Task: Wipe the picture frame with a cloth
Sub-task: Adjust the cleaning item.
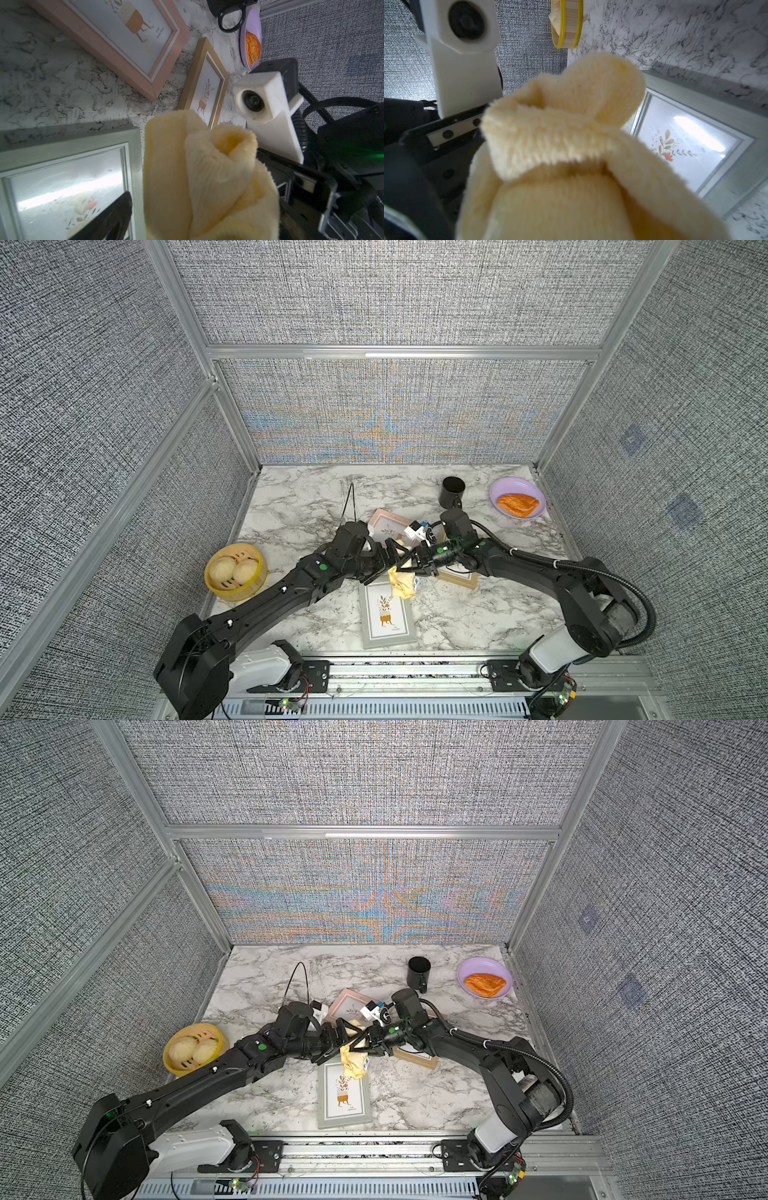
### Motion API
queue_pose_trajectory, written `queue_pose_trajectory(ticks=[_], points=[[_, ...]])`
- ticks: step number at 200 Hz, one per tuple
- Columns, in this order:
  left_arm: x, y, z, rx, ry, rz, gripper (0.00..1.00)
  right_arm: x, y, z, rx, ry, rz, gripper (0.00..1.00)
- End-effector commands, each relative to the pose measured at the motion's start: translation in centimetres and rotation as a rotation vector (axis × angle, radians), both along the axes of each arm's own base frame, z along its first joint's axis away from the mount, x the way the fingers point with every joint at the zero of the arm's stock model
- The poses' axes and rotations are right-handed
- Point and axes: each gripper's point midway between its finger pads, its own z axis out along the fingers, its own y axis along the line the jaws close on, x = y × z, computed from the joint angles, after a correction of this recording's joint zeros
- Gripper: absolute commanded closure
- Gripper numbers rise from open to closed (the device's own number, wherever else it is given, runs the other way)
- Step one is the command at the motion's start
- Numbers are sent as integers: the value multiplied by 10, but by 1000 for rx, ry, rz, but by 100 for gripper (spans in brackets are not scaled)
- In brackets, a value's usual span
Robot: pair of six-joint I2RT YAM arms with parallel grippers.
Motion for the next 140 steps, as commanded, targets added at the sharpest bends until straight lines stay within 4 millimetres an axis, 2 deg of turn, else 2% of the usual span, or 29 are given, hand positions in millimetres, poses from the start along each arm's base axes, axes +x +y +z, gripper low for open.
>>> queue_pose_trajectory(ticks=[1,67,119,140], points=[[3,-9,8,-62,-2,-11,0,3,4,7,38,-19,7,81],[-4,-19,-12,-157,81,-38,15,14,8,11,54,-23,-24,79],[-4,-17,-27,-157,134,-15,38,17,8,15,68,-30,-25,77],[-2,-15,-29,-157,144,-5,39,18,7,16,73,-32,-24,77]])
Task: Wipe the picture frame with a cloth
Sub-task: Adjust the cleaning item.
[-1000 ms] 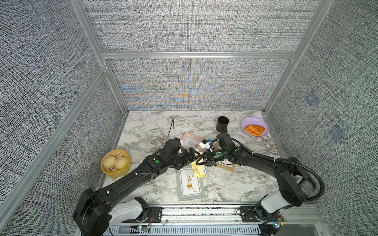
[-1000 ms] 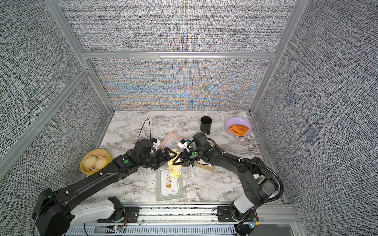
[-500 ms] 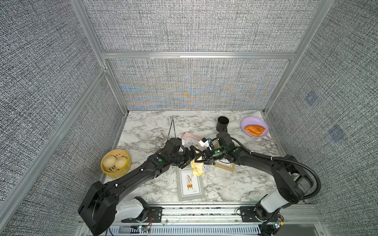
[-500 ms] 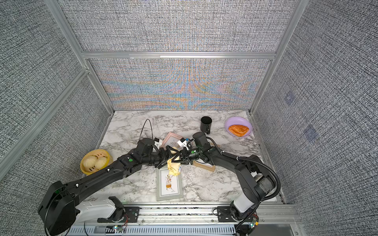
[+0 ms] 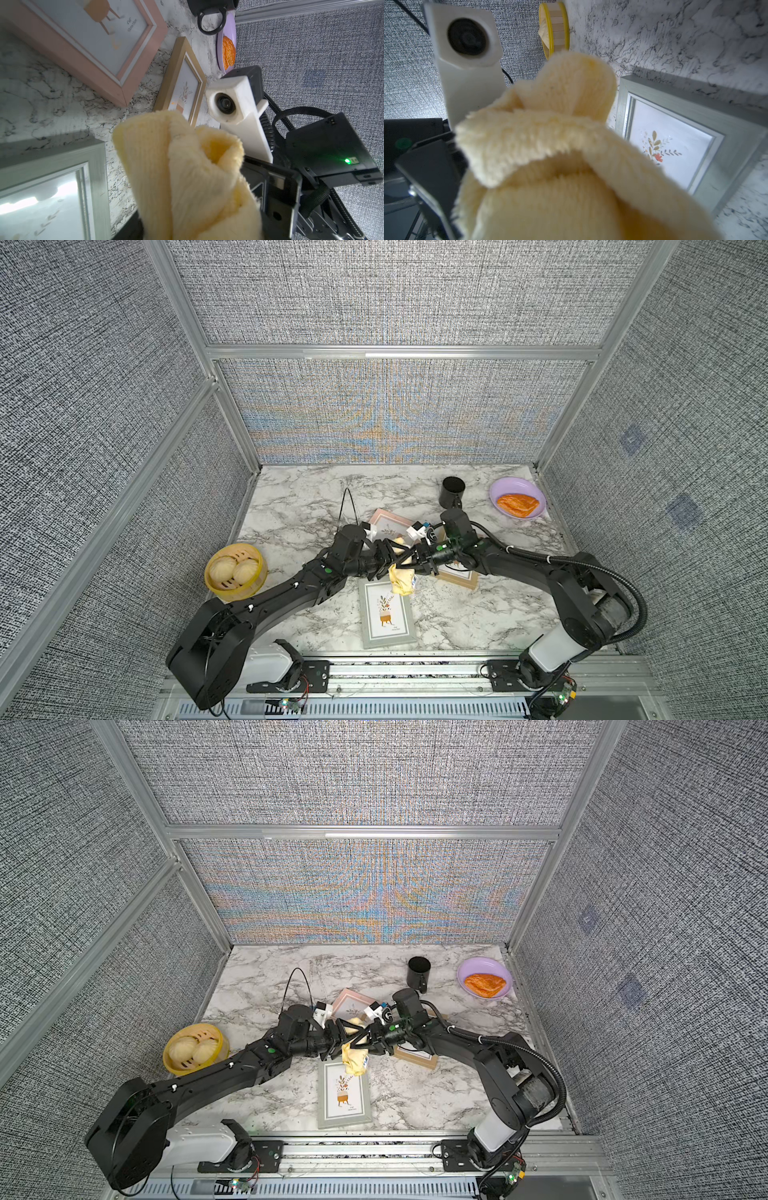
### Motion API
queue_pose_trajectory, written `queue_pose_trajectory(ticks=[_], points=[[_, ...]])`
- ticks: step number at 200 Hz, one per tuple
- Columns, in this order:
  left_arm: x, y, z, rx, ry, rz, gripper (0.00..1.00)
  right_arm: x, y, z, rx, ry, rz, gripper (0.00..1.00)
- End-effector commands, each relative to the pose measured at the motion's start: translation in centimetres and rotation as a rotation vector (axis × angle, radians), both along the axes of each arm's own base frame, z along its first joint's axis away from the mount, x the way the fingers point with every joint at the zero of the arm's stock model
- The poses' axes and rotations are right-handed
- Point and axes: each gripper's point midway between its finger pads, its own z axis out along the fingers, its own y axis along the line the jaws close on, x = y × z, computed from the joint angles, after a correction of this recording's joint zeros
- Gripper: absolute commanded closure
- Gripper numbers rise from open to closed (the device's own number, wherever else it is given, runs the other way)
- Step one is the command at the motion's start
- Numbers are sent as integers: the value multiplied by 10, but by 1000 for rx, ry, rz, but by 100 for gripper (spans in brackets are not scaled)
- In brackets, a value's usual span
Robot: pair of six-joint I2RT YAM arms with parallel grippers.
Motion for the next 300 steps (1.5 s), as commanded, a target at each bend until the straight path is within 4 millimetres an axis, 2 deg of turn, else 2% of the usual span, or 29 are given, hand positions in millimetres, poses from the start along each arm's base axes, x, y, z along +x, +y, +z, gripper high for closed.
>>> queue_pose_trajectory(ticks=[1,61,81,99,163,197,209,232,247,271,275,300], points=[[-12,4,-17,29,96,-21,39,4,8,28,108,-129,46,77],[-7,11,-22,54,117,-19,28,4,8,34,129,-140,55,76],[-10,8,-29,65,139,-56,28,5,8,37,136,-148,57,75],[-10,4,-31,50,145,-71,31,6,8,38,138,-152,56,75],[-1,-2,-9,4,101,-53,60,10,7,29,104,-140,29,75],[0,-2,-6,-5,98,-50,91,14,6,23,78,-133,10,74],[-1,-1,-4,-6,96,-48,100,15,5,20,53,-129,6,74],[-1,3,-3,8,88,-47,100,16,-2,11,-3,-138,-5,70],[-2,10,-2,39,77,-50,100,16,-8,8,-54,-146,-14,65],[-3,32,-4,120,65,-35,100,12,-26,-1,-183,-169,-19,54],[-3,36,-5,137,63,-34,100,16,-26,7,-193,-195,-23,52],[-11,62,-8,255,28,-58,100,8,-46,2,-335,-220,-16,42]])
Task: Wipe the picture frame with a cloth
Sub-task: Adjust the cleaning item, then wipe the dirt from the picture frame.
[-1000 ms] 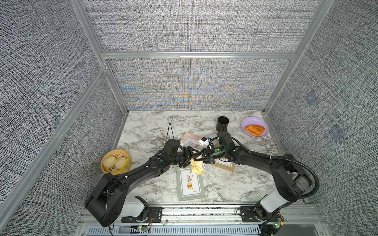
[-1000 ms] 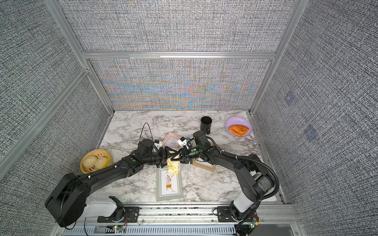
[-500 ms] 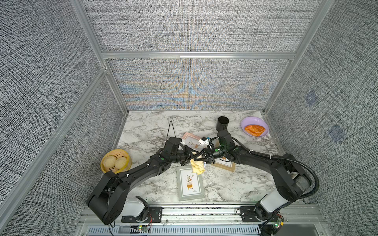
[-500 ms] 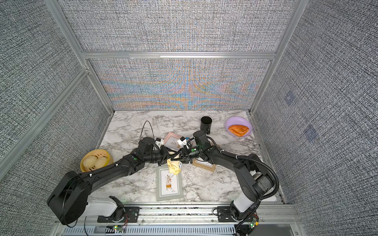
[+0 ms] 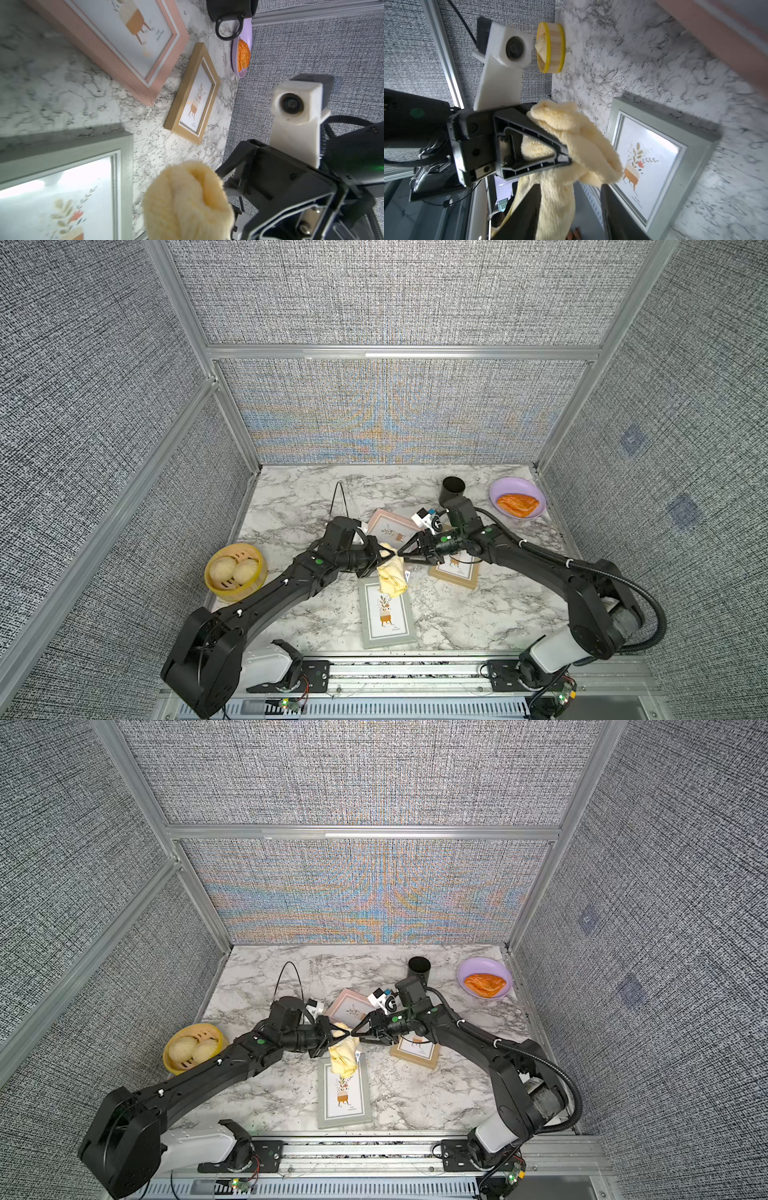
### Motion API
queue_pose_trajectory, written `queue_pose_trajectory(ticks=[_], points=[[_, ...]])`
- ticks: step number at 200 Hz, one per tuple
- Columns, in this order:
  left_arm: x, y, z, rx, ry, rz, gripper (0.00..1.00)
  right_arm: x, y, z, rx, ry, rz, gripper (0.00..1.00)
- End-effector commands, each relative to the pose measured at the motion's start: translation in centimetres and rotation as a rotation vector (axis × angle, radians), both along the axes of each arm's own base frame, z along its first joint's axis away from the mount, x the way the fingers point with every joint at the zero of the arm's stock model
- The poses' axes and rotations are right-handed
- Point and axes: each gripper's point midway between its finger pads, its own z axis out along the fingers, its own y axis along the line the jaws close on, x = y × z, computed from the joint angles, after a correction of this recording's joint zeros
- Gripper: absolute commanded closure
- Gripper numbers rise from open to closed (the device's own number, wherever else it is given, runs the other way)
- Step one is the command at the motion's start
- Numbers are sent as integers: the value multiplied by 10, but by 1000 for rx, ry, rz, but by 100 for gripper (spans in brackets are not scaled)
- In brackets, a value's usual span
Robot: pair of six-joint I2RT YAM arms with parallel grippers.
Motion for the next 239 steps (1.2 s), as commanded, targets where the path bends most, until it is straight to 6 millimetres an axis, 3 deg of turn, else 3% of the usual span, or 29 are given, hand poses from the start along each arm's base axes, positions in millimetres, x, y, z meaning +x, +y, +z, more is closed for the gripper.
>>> queue_pose_trajectory(ticks=[1,17,39,63,101,110,147,192,216,239], points=[[-19,24,-16,156,0,-71,100,-13,-27,-25,-212,-10,-4,42],[-26,37,-19,260,-20,-124,100,-21,-36,-30,-300,-35,-4,38],[-32,43,-24,335,-36,-195,100,-40,-33,-46,-417,-65,19,36],[-29,44,-31,388,-59,-252,100,-61,-27,-76,-555,-68,18,37],[-19,40,-40,444,-98,-338,100,-72,-31,-104,-726,-113,-69,44],[-17,38,-41,444,-109,-356,100,-80,-37,-119,-769,-102,-66,45],[-11,27,-59,445,-116,-420,100,-88,-20,-138,-795,-137,-71,47],[-8,17,-66,446,-140,-468,100,-84,-1,-145,-768,-177,-94,47],[-15,7,-72,440,-131,-501,100,-85,-2,-155,-807,-167,-92,49],[-23,-1,-82,448,-115,-525,100,-87,-9,-163,-844,-162,-102,56]])
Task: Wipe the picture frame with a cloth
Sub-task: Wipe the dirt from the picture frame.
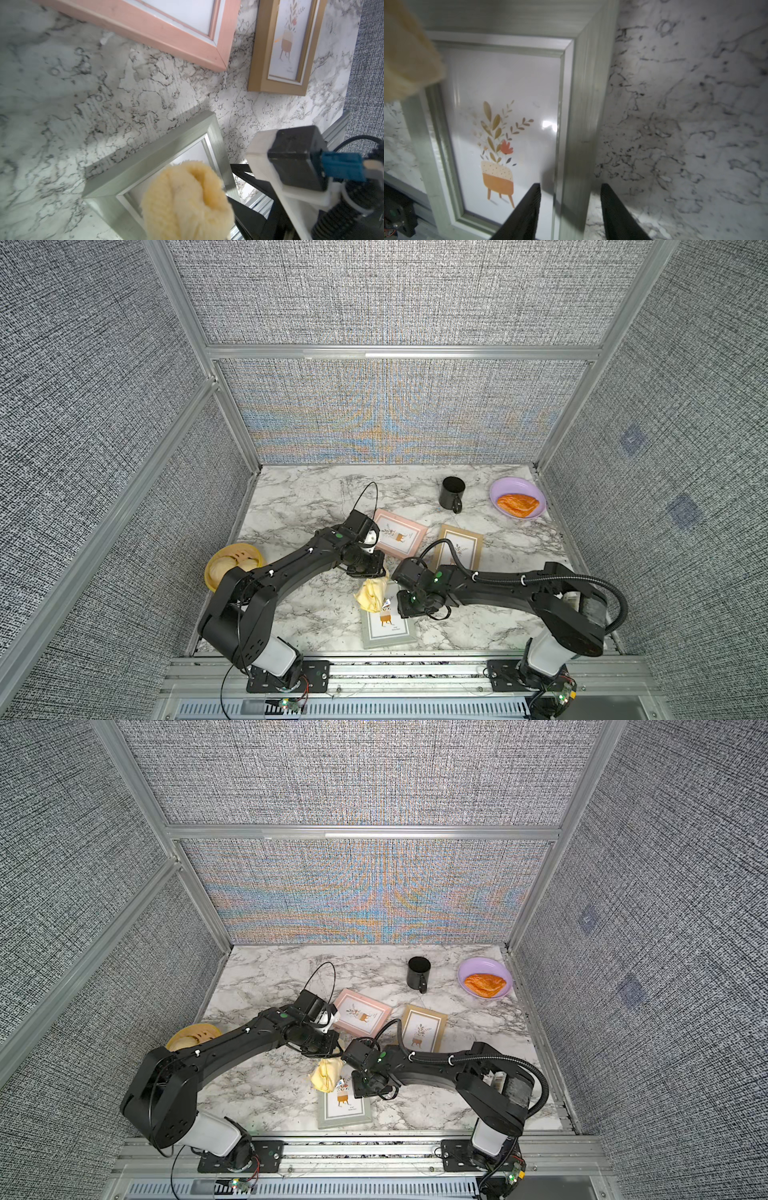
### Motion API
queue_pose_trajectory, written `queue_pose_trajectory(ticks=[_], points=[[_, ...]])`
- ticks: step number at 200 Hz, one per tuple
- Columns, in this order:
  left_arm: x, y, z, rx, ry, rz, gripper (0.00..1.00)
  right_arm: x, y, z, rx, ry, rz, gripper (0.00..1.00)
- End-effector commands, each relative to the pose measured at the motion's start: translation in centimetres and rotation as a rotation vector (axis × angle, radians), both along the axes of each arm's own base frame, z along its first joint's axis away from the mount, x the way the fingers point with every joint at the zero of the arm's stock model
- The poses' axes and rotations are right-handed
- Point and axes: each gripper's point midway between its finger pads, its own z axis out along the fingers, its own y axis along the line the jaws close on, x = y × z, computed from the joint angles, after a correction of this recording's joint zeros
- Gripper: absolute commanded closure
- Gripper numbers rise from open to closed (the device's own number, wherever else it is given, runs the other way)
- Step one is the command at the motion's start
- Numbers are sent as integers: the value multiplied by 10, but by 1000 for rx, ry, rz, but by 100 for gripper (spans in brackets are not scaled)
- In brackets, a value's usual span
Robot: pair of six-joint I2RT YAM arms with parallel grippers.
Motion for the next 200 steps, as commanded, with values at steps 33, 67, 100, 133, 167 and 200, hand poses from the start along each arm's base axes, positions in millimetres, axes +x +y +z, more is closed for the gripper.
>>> queue_pose_trajectory(ticks=[33,67,100,133,167,200], points=[[-1,-12,-14,4,-17,-12,100,6,-13,-12,-67,-30,-46,68],[11,-18,-17,17,-43,-4,100,8,-20,-15,-103,-42,-55,73],[15,-27,-29,43,-45,-39,100,9,-32,-17,-150,-54,-87,77],[14,-25,-45,78,-41,-39,100,12,-38,-16,-177,-61,-116,80],[15,-12,-60,163,-41,-26,100,9,-50,-18,-218,-56,-136,82],[11,15,-69,301,-50,-29,100,7,-62,-19,-252,-47,-186,83]])
